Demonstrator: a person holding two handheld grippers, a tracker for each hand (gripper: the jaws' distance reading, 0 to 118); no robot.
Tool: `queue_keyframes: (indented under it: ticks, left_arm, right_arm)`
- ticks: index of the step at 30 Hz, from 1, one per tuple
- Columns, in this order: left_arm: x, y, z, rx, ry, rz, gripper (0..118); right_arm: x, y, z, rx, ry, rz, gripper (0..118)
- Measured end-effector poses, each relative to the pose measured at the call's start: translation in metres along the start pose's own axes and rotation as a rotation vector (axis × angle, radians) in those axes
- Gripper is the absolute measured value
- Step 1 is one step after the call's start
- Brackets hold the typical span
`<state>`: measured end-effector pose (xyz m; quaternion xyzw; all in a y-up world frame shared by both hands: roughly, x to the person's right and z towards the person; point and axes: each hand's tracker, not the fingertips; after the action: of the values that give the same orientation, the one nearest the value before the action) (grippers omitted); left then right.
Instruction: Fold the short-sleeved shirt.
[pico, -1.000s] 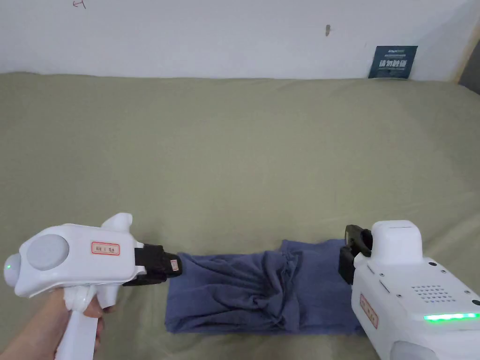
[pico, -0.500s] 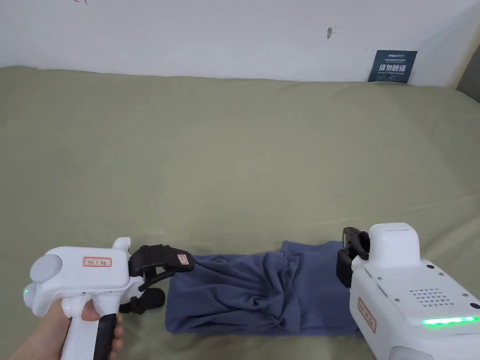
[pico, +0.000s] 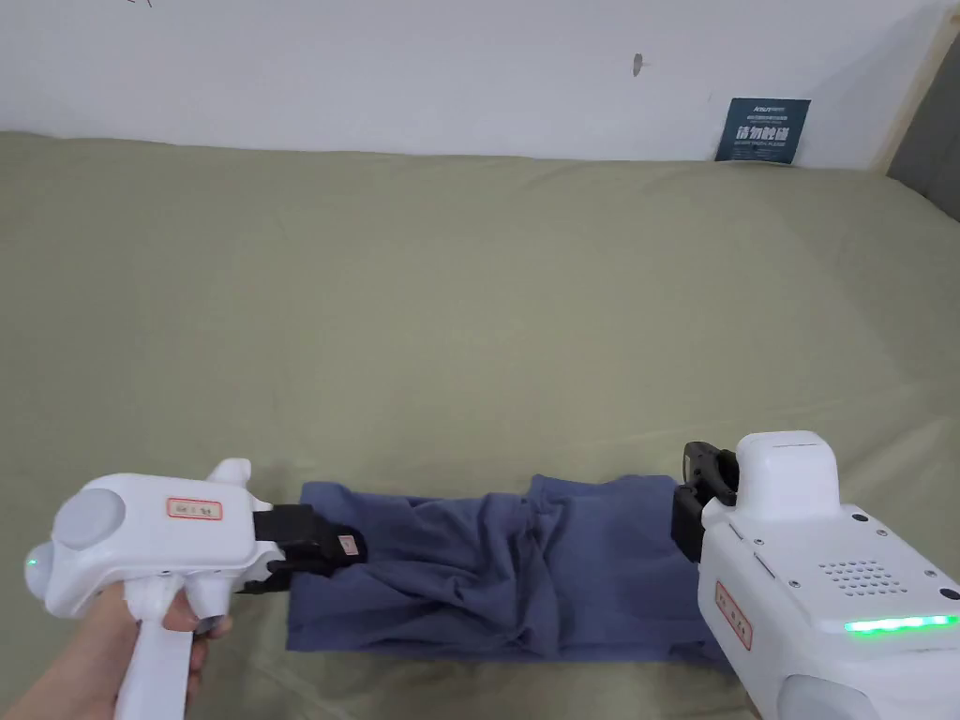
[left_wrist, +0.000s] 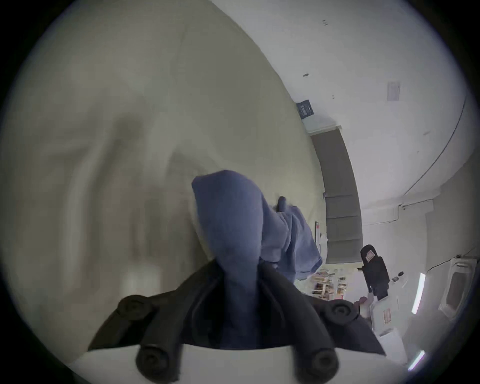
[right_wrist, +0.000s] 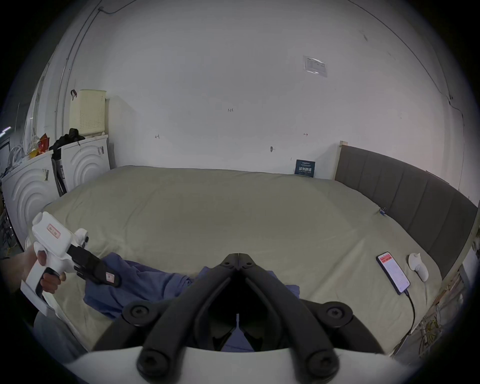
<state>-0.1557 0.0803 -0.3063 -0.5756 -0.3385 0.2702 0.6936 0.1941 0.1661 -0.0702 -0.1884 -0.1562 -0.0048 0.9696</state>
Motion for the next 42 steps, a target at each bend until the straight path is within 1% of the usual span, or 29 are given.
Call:
queue_keyframes:
  ticks: [2,5,7,10,14,18,21,24,28,29,30,31,32,33,34,35,36,37,38,39,40,41,42]
  left_arm:
    - [0.002,0.003,0.031,0.05,0.048,-0.02,8]
    - [-0.007,0.005,0.091,0.135,0.12,0.015,8]
    - [-0.007,0.009,0.118,0.184,0.194,0.015,8]
    - [0.008,0.011,0.134,0.181,0.238,-0.003,8]
    - [0.046,0.004,0.113,0.134,0.257,-0.083,8]
    - [0.091,0.0,0.075,0.084,0.25,-0.159,8]
    - [0.122,-0.006,0.038,0.04,0.256,-0.214,8]
    - [0.141,-0.008,-0.004,0.003,0.298,-0.27,8]
    - [0.15,-0.014,-0.067,-0.058,0.358,-0.315,10]
    - [0.15,-0.015,-0.08,-0.068,0.375,-0.32,20]
    - [0.151,-0.018,-0.097,-0.079,0.377,-0.32,51]
    - [0.15,-0.019,-0.109,-0.11,0.376,-0.35,107]
    - [0.15,-0.021,-0.117,-0.113,0.384,-0.352,118]
    - [0.152,-0.025,-0.118,-0.07,0.41,-0.378,114]
    - [0.158,-0.031,-0.112,0.021,0.388,-0.423,103]
    - [0.159,-0.033,-0.105,0.035,0.379,-0.442,100]
    - [0.159,-0.033,-0.097,0.036,0.385,-0.444,99]
    - [0.157,-0.033,-0.086,0.053,0.368,-0.418,89]
    - [0.162,-0.029,-0.072,0.082,0.321,-0.397,89]
    - [0.158,-0.028,-0.06,0.091,0.26,-0.38,84]
    - [0.153,-0.028,-0.051,0.097,0.226,-0.361,62]
    - [0.147,-0.027,-0.045,0.092,0.173,-0.337,21]
    - [0.14,-0.025,-0.042,0.086,0.139,-0.292,0]
  right_arm:
    - [0.0,0.003,0.003,0.012,0.002,-0.003,0]
    - [0.0,0.008,0.005,0.026,0.012,-0.012,0]
    - [-0.002,0.01,0.006,0.038,0.019,-0.011,0]
    - [-0.008,0.014,0.004,0.052,0.027,-0.007,0]
    - [-0.012,0.016,0.004,0.064,0.028,-0.023,0]
    - [-0.012,0.015,0.004,0.062,0.035,-0.015,0]
    - [-0.01,0.012,0.006,0.056,0.034,-0.007,0]
    - [-0.007,0.007,0.006,0.047,0.032,-0.008,0]
    - [0.0,0.001,0.003,0.025,0.026,-0.011,0]
    - [0.002,0.0,0.003,0.021,0.024,-0.01,0]
    - [0.004,-0.002,0.003,0.017,0.019,-0.009,0]
    - [0.006,-0.003,0.002,0.013,0.016,-0.011,0]
    - [0.009,-0.004,0.002,0.01,0.013,-0.016,0]
    - [0.011,-0.005,0.002,0.006,0.009,-0.018,0]
    - [0.014,-0.006,0.002,0.003,0.004,-0.019,0]
    - [0.017,-0.006,0.002,0.003,-0.002,-0.022,0]
    - [0.02,-0.007,0.002,0.001,-0.006,-0.027,0]
    - [0.022,-0.007,0.001,-0.003,-0.007,-0.033,0]
    - [0.024,-0.008,0.001,-0.007,-0.01,-0.039,0]
    - [0.025,-0.008,0.001,-0.008,-0.014,-0.049,0]
    - [0.026,-0.009,0.001,-0.008,-0.014,-0.06,0]
    - [0.026,-0.009,0.001,-0.009,-0.013,-0.069,0]
    - [0.026,-0.01,0.001,-0.012,-0.014,-0.079,0]
